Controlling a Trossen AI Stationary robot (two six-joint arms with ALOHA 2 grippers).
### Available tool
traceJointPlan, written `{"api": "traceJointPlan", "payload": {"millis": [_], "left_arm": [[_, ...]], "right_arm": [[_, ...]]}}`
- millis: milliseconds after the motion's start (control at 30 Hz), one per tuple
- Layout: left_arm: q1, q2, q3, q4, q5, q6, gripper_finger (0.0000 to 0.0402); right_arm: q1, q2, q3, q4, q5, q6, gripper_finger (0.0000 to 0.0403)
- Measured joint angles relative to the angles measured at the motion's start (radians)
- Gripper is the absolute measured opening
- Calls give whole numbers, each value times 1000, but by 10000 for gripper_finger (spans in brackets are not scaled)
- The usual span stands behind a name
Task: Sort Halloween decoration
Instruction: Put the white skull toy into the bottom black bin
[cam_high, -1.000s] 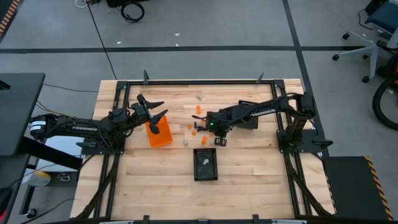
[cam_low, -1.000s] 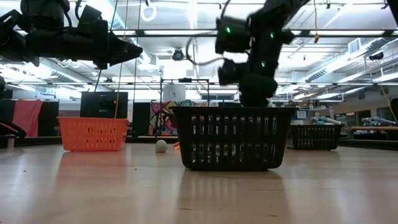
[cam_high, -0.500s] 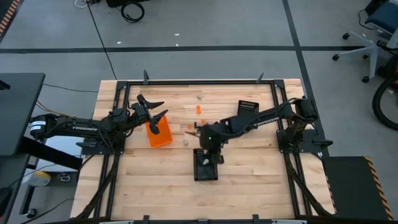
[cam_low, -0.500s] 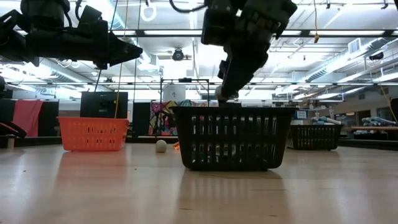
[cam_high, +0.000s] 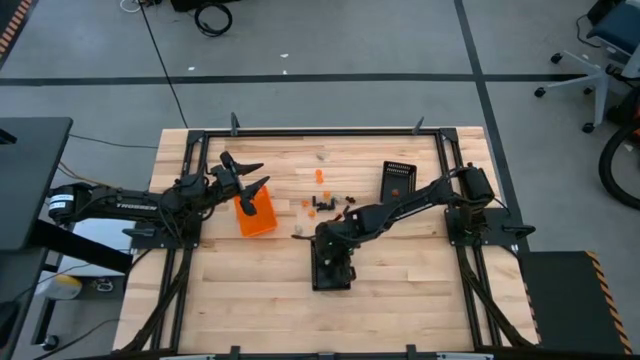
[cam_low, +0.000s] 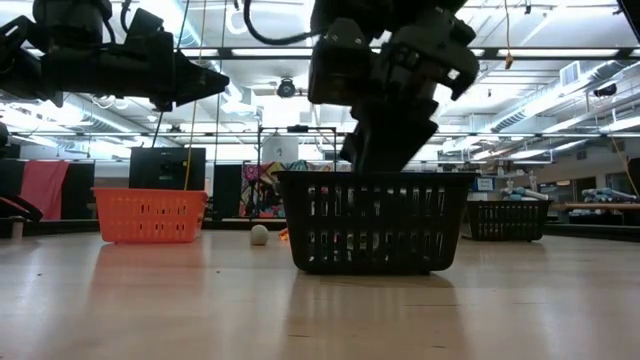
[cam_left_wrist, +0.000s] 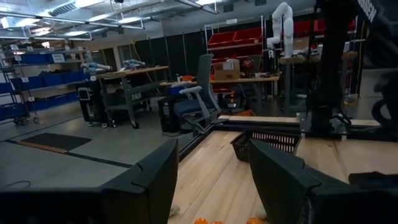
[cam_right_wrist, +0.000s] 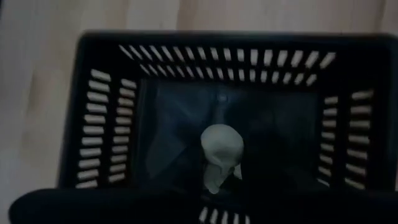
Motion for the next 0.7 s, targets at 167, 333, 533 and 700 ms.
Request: {"api": "traceJointPlan", "payload": {"millis": [167,333,533,700], "left_arm": [[0,0,0,-7,0,-8,203],[0,0,0,-7,0,-15,203],[0,0,0,-7,0,-17,203],[0,0,0,-7,0,-30,203]], "right_arm": [[0,0,2,4,1,-8,123],[0,0,2,-1,17,-6,143],[-3,0,38,-68,17,-16,159],[-23,-1,129,-206,44,-44,161]]}}
